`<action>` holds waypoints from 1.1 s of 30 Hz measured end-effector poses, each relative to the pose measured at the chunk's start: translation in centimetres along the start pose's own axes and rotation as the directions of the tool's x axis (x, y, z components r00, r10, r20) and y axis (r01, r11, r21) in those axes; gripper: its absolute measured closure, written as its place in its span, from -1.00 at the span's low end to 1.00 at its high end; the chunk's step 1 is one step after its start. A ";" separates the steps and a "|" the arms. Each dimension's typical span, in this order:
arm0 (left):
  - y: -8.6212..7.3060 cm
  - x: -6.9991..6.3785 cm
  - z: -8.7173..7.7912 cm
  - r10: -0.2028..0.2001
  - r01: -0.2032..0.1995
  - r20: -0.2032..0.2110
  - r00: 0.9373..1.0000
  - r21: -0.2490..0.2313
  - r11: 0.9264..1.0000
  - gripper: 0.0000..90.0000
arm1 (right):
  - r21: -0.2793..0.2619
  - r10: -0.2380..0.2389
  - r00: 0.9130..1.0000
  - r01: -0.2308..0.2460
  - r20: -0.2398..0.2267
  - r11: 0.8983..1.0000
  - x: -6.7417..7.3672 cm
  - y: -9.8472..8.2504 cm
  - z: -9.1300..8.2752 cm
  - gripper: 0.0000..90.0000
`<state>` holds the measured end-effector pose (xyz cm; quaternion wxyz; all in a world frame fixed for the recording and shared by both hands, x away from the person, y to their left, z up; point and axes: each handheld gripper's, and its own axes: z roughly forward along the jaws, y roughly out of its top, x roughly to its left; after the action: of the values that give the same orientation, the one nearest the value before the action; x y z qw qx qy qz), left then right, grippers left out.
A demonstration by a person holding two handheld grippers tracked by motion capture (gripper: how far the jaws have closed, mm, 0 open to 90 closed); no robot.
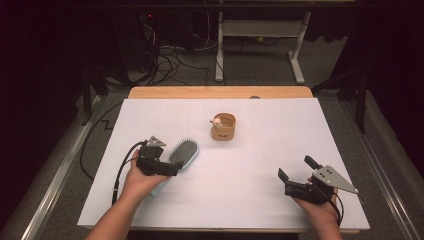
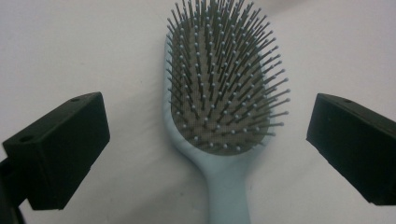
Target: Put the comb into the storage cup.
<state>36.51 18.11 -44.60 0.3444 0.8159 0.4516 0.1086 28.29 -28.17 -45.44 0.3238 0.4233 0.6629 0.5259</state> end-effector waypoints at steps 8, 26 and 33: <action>1.2 -0.3 0.8 0.014 -0.014 0.001 1.000 0.015 1.000 -1.00 | -0.001 -0.002 1.000 0.002 -0.003 1.000 0.0 0.0 0.0 -0.97; 2.5 -0.8 3.7 0.030 -0.025 -0.027 0.999 0.146 0.989 -0.97 | -0.003 0.004 1.000 -0.004 -0.004 1.000 -0.2 0.0 0.0 -0.97; 2.5 -0.8 4.1 0.041 -0.035 -0.028 0.999 0.180 0.983 -0.92 | -0.001 0.003 1.000 -0.003 -0.005 1.000 -0.1 0.0 0.0 -0.97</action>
<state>39.68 14.66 -45.84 0.2602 0.8503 0.4491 0.0869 28.38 -28.27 -45.49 0.3216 0.4226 0.6628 0.5280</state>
